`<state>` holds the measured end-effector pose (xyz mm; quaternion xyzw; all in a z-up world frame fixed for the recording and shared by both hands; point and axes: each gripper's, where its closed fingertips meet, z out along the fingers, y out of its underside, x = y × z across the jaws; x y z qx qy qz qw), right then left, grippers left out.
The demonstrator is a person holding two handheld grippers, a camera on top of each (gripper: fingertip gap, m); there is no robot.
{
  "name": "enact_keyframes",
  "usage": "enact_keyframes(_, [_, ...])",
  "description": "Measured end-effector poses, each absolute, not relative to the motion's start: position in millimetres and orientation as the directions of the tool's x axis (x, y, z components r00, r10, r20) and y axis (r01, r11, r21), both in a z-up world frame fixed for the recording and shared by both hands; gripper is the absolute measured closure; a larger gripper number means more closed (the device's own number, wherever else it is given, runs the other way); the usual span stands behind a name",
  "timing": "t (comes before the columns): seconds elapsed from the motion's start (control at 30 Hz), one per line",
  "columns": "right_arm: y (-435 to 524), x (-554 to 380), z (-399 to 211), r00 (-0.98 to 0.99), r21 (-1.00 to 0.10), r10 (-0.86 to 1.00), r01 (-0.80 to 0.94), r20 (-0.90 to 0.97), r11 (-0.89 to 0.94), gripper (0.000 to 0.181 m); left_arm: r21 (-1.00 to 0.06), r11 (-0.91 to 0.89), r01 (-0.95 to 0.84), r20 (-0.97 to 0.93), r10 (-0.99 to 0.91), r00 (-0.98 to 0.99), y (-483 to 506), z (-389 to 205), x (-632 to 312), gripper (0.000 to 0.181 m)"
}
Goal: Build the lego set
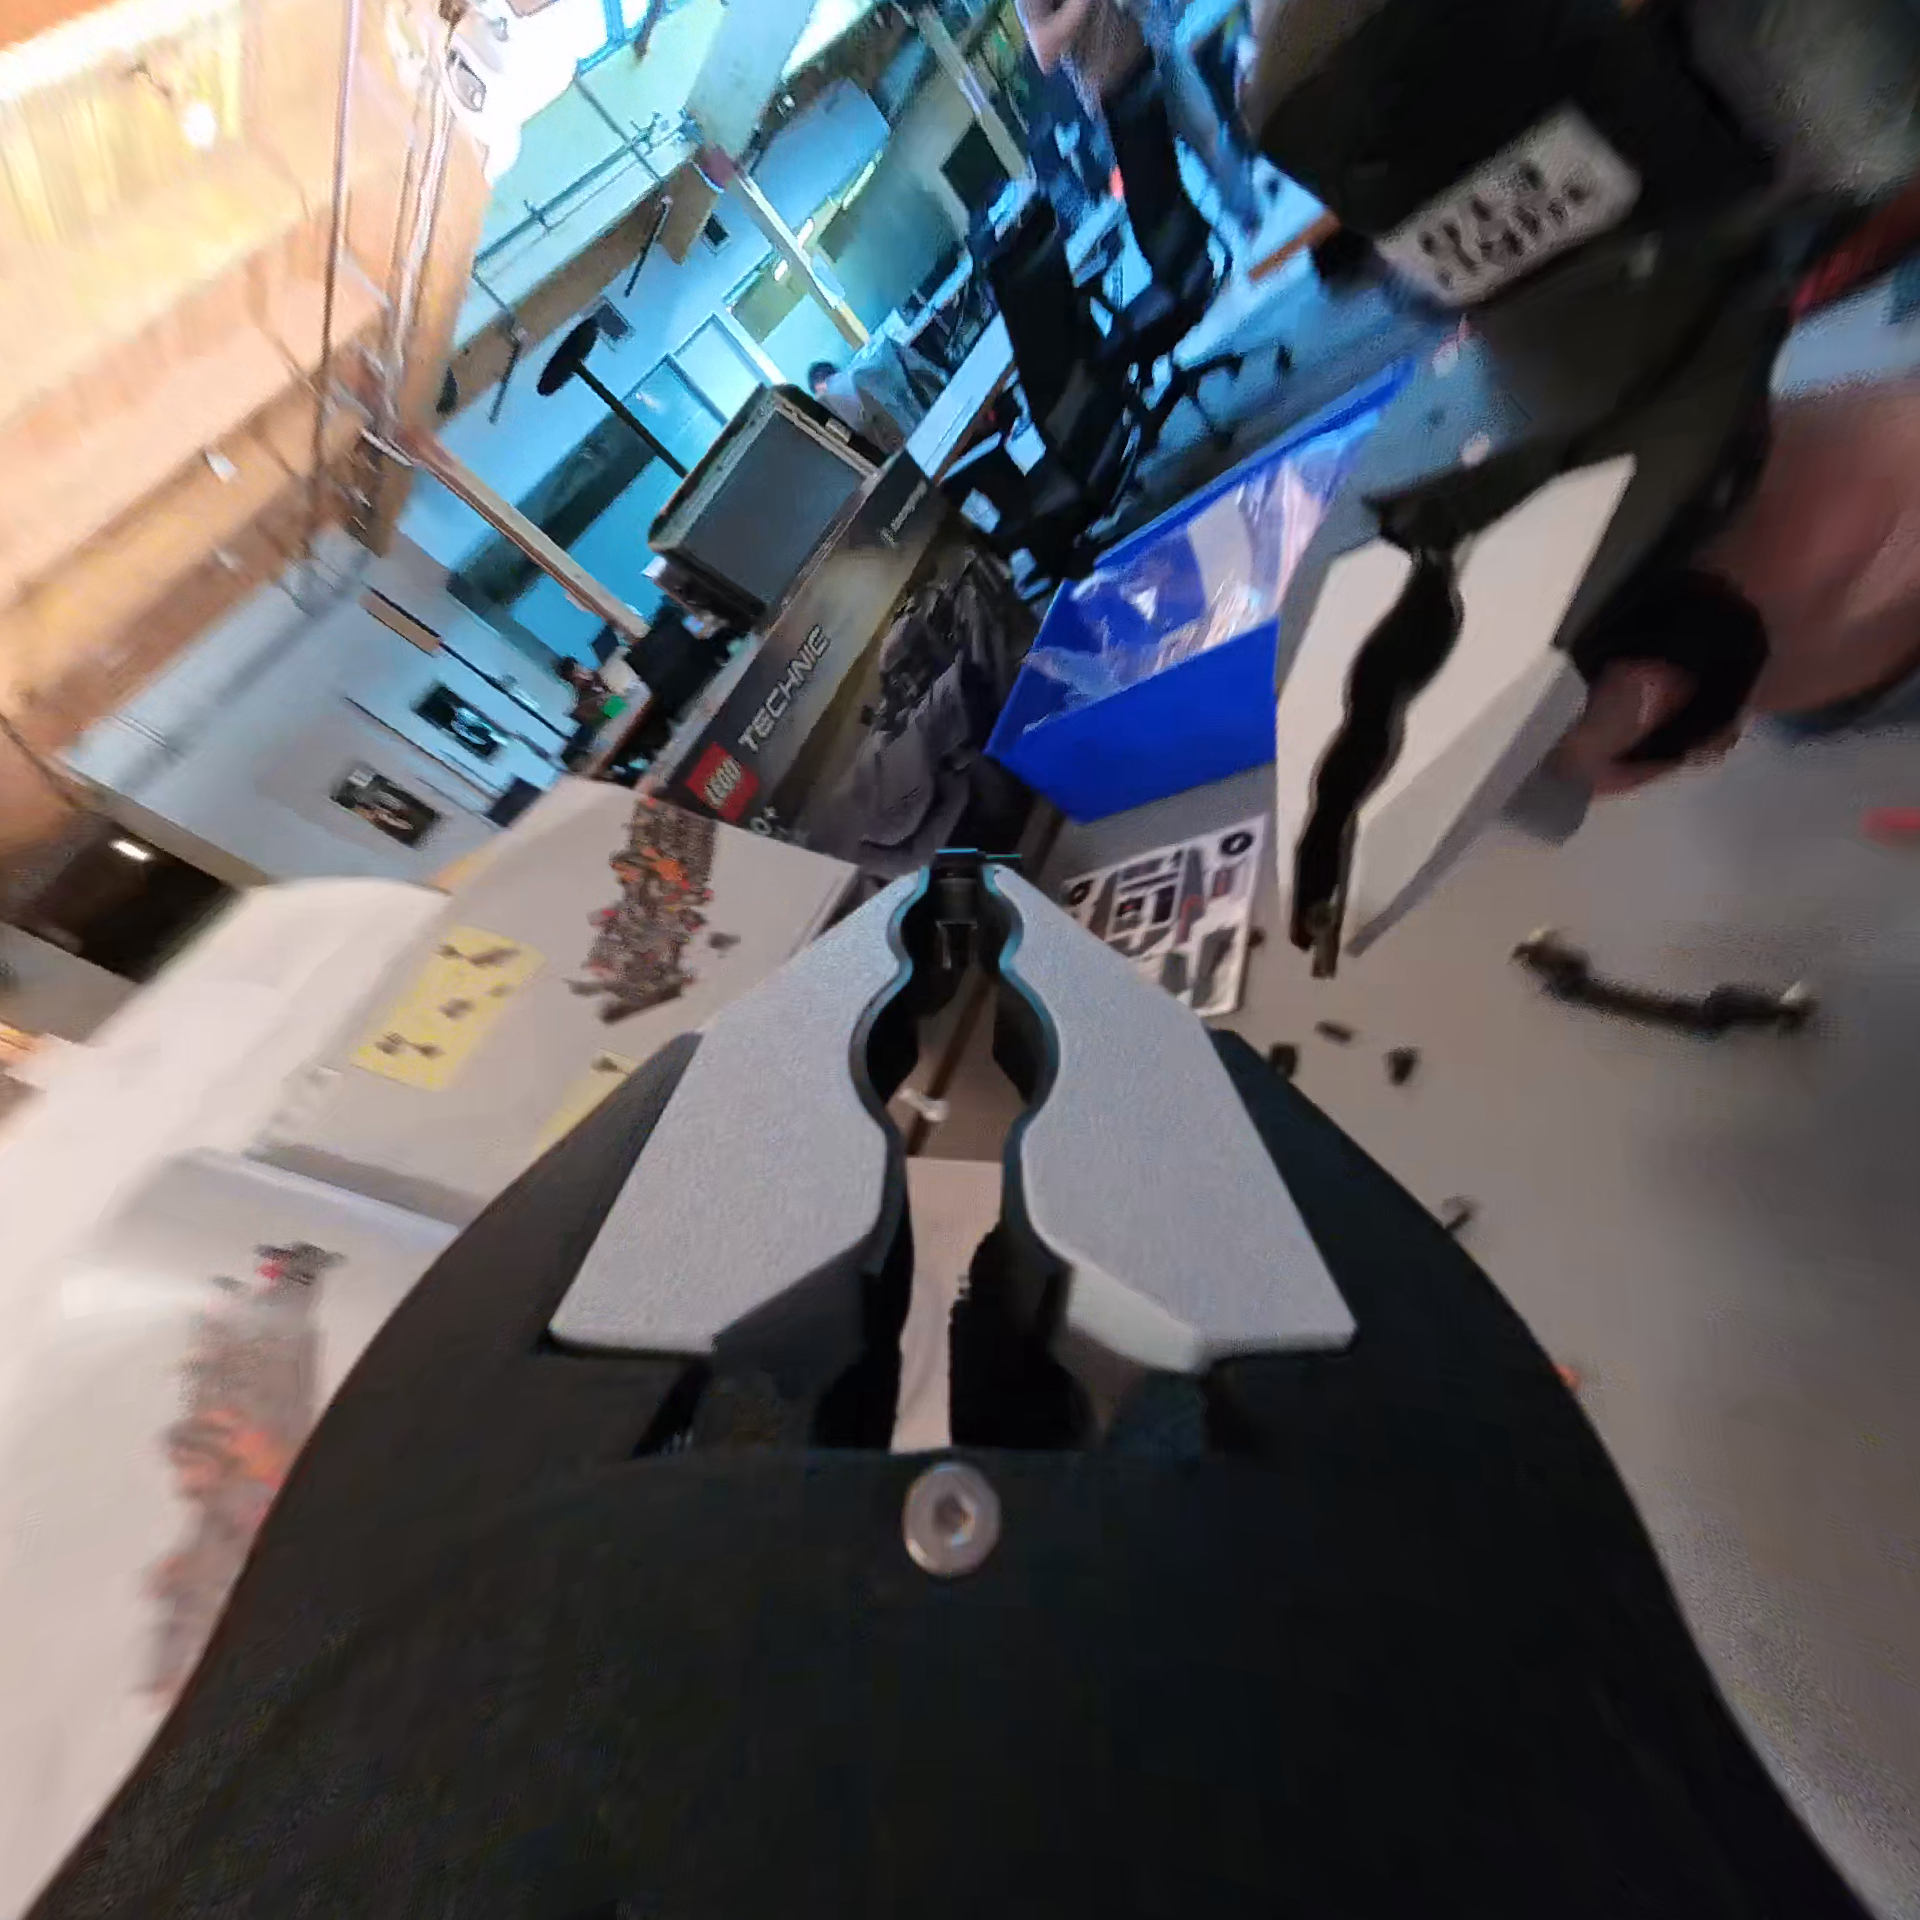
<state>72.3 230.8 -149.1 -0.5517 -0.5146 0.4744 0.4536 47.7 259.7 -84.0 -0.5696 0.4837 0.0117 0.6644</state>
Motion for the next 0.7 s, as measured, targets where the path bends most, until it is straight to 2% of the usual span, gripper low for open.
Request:
enact_keyframes(0.07, [229.7, 71.6, -149.5, 0.016, -0.988, 0.998, 0.143, -0.056, -0.057, 0.177, -0.820, 0.301, -0.488, -0.563, -0.582, 0.587, 264.2, -83.3, 40.2, 0.177])
enact_keyframes(0.17, [224.4, 69.6, -158.8, -0.008, -0.979, 0.998, 0.192, -0.068, -0.065, 0.177, -0.839, 0.246, -0.485, -0.525, -0.602, 0.602, 270.1, -94.9, 34.2, 0.177])
enact_keyframes(0.5, [205.8, 67.1, -236.0, -0.020, -0.876, 0.999, 0.482, -0.034, -0.020, 0.177, -0.620, 0.267, -0.738, -0.733, -0.532, 0.424, 284.9, -131.4, 27.4, 0.176])
enact_keyframes(0.7, [193.0, 69.5, -276.0, -0.043, -0.795, 0.994, 0.604, -0.102, -0.055, 0.177, -0.561, 0.234, -0.794, -0.735, -0.582, 0.348, 287.3, -154.3, 25.6, 0.176])
